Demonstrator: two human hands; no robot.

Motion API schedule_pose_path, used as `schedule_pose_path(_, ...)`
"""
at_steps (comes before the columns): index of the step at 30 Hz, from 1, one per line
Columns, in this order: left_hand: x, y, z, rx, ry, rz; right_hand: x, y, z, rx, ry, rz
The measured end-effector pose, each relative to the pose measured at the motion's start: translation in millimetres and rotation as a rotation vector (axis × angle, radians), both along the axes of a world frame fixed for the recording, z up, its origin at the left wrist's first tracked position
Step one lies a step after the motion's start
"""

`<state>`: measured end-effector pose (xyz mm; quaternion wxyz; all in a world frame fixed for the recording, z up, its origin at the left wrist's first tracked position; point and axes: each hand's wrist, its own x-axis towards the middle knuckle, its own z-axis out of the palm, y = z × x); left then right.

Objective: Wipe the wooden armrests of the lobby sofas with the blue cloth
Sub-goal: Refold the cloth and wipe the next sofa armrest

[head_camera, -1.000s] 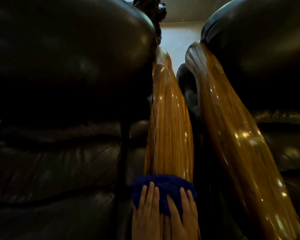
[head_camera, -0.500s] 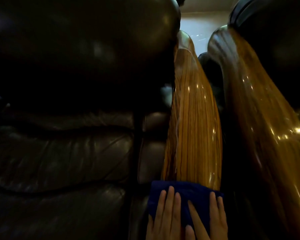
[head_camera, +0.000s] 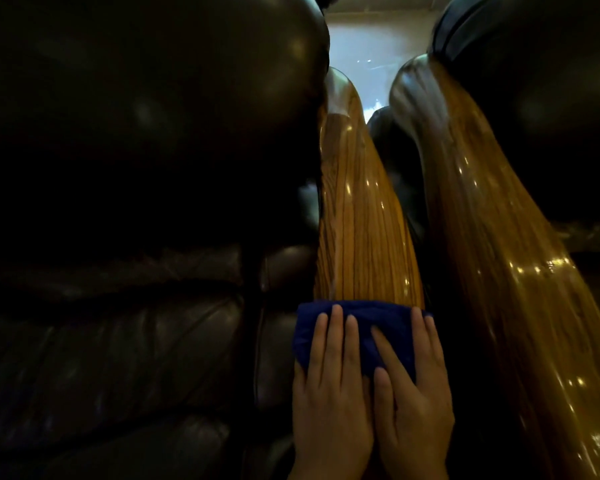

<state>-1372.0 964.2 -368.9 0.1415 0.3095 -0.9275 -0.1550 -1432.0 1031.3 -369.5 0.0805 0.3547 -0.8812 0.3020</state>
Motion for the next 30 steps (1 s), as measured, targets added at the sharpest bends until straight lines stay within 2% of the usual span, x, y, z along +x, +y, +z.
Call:
schedule_pose_path(17, -3, -6, 2, -0.005, -0.008, 0.009, -10, -4, 3, 0.023, 0.002, 0.039)
schedule_pose_path(30, -70, -61, 23, 0.042, -0.040, 0.035, -82, -61, 31, 0.081, 0.011, 0.085)
